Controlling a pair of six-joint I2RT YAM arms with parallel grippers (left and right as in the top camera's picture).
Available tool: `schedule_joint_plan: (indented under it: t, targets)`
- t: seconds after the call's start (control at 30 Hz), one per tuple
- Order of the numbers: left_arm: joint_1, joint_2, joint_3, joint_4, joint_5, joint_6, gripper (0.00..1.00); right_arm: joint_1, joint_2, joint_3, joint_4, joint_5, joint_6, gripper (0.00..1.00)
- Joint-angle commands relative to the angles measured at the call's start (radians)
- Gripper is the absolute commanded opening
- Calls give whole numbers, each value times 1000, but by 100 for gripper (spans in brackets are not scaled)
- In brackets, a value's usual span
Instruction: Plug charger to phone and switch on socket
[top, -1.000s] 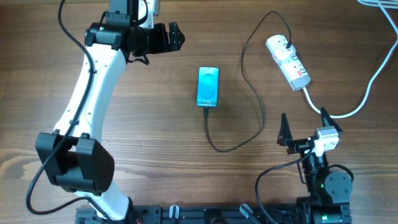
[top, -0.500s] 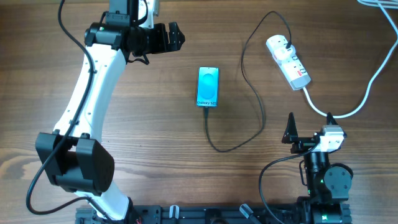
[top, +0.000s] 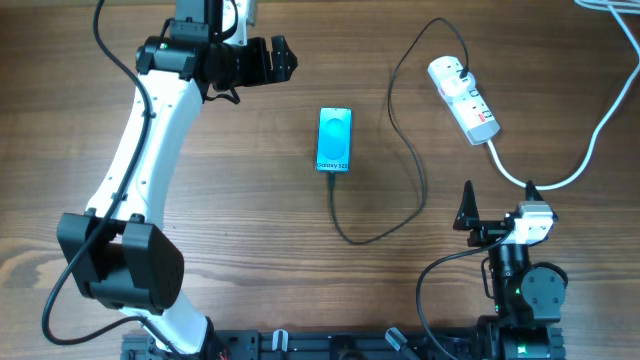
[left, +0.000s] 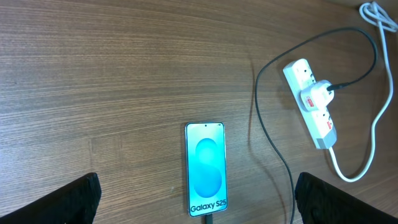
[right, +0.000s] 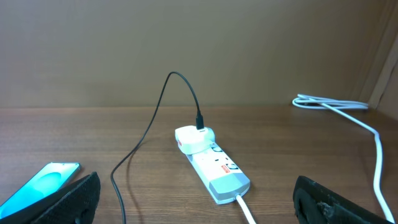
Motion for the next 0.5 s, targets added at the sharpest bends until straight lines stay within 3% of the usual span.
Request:
schedule_joint_plan:
  t: [0.0,0.47]
  targets:
    - [-2,9,-2,2,-6,9,100,-5,-2,-1,7,10,-4,100]
    - [-2,10,-2,-3,-8,9,100,-5,-2,-1,7,10,-3,100]
